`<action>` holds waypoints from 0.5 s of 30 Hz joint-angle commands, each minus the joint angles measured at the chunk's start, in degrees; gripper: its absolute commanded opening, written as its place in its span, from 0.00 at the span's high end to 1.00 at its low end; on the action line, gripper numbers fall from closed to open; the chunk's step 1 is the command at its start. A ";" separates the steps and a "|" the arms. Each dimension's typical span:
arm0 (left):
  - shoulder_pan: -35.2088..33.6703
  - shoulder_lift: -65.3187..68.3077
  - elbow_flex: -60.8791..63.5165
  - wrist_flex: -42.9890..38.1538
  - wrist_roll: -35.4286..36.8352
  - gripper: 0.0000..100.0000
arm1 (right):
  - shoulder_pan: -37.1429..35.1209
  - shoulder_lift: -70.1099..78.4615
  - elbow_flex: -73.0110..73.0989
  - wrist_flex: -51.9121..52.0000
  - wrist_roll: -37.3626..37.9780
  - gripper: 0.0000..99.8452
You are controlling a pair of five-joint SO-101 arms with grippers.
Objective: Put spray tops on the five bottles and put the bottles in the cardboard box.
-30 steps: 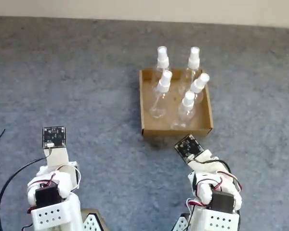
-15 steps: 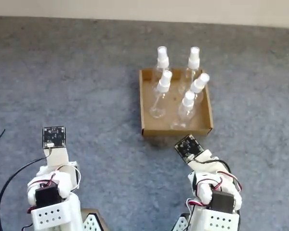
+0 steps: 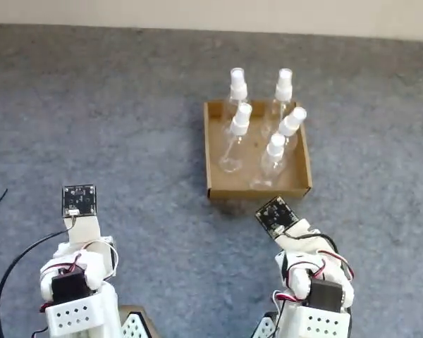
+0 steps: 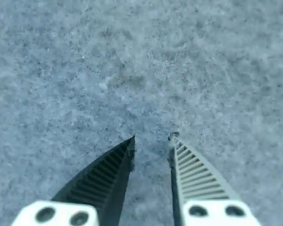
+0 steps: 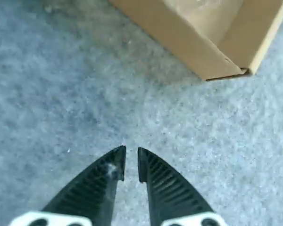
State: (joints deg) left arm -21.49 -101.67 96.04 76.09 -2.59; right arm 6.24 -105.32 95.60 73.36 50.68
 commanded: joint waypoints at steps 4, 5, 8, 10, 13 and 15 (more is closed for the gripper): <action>0.92 -0.66 1.19 0.35 -0.18 0.89 | -0.75 0.22 7.08 2.24 1.32 0.99; 0.92 -0.66 1.19 0.35 -0.18 0.89 | -0.66 0.22 7.08 2.24 1.32 0.99; 0.92 -0.66 1.19 0.35 -0.18 0.89 | -0.66 0.22 7.08 2.24 1.32 0.99; 0.92 -0.66 1.19 0.35 -0.18 0.89 | -0.66 0.22 7.08 2.24 1.32 0.99; 0.92 -0.66 1.19 0.35 -0.18 0.89 | -0.66 0.22 7.08 2.24 1.32 0.99; 0.92 -0.66 1.19 0.35 -0.18 0.89 | -0.66 0.22 7.08 2.24 1.32 0.99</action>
State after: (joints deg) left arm -21.49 -101.67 96.04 76.09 -2.59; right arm 6.24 -105.32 95.60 73.36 50.68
